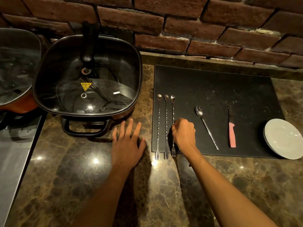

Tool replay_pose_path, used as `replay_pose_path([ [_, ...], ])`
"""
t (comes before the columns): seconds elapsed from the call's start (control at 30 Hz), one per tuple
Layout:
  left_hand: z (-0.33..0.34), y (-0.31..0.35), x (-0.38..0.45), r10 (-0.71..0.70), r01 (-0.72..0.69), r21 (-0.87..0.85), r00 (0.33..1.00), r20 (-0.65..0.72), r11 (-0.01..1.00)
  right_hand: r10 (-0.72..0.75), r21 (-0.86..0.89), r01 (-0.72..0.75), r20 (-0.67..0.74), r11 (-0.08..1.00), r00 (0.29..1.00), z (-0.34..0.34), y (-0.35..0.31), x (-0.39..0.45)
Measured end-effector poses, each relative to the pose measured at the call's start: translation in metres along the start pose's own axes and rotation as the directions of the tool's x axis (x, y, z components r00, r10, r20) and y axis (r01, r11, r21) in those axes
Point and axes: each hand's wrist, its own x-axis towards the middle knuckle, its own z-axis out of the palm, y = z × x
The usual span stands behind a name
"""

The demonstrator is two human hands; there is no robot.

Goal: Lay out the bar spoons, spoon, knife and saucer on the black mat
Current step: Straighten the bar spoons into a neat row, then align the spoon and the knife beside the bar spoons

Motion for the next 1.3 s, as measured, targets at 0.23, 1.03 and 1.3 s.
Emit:
replay_pose_path([
  [0.23, -0.002, 0.001, 0.000, -0.003, 0.003, 0.000, 1.000, 0.001, 1.000, 0.000, 0.023, 0.000, 0.000, 1.000, 1.000, 0.002, 0.003, 0.000],
  [1.03, 0.002, -0.002, 0.003, 0.012, -0.011, 0.058, 1.000, -0.022, 0.998, 0.059, 0.096, -0.038, -0.219, 0.995, 0.974, -0.051, 0.077, 0.023],
  [1.3, -0.005, 0.004, 0.001, -0.015, 0.013, 0.060, 0.999, 0.034, 0.998, 0.028, -0.046, -0.031, -0.059, 0.998, 0.998, -0.062, 0.108, 0.022],
])
